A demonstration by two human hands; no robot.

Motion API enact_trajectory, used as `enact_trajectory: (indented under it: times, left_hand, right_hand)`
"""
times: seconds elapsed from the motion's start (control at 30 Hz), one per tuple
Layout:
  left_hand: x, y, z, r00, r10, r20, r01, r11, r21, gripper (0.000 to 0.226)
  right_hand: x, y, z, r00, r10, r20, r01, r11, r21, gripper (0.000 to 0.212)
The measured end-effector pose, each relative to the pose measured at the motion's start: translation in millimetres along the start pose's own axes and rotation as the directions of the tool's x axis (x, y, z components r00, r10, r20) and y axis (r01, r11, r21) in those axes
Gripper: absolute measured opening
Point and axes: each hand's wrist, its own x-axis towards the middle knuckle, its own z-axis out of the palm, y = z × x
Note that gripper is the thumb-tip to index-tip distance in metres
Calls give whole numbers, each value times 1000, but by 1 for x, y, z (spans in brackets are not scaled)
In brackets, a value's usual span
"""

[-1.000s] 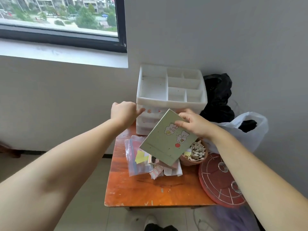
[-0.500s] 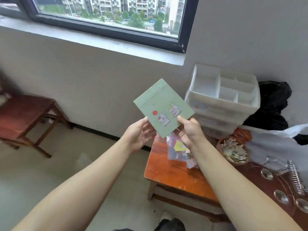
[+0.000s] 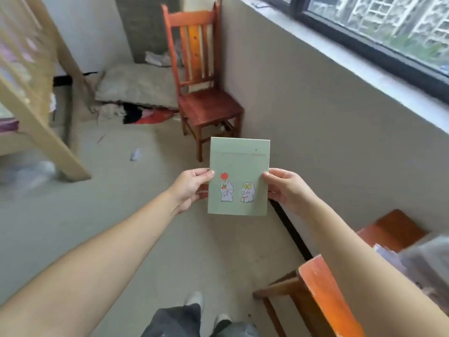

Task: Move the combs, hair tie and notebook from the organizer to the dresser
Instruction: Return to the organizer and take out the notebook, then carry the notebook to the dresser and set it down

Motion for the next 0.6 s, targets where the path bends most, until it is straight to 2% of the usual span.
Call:
enact_trajectory:
  times: [0.07, 0.13, 0.3, 0.47, 0.6]
  left_hand:
    - [-28, -10, -44, 989, -17, -148, 6, 997, -76, 11]
    - [-64, -24, -92, 957, -41, -288, 1, 990, -138, 11]
    - [-190, -70, -201, 807, -126, -577, -75, 947, -311, 6]
    - [-317, -120, -278, 641, -206, -740, -226, 870, -438, 7]
    - [-406, -155, -331, 513, -267, -816, -308, 830, -465, 6]
  right_hand:
    - [26, 3, 42, 987, 63, 148, -51, 996, -78, 17]
    - [44, 11, 94, 943, 144, 300, -105, 985, -140, 19]
    - [55, 38, 251, 759, 320, 567, -107, 920, -376, 15]
    - [29, 67, 414, 565, 443, 696, -35, 855, -517, 19]
    - [-4, 99, 537, 446, 508, 736, 31, 814, -580, 11]
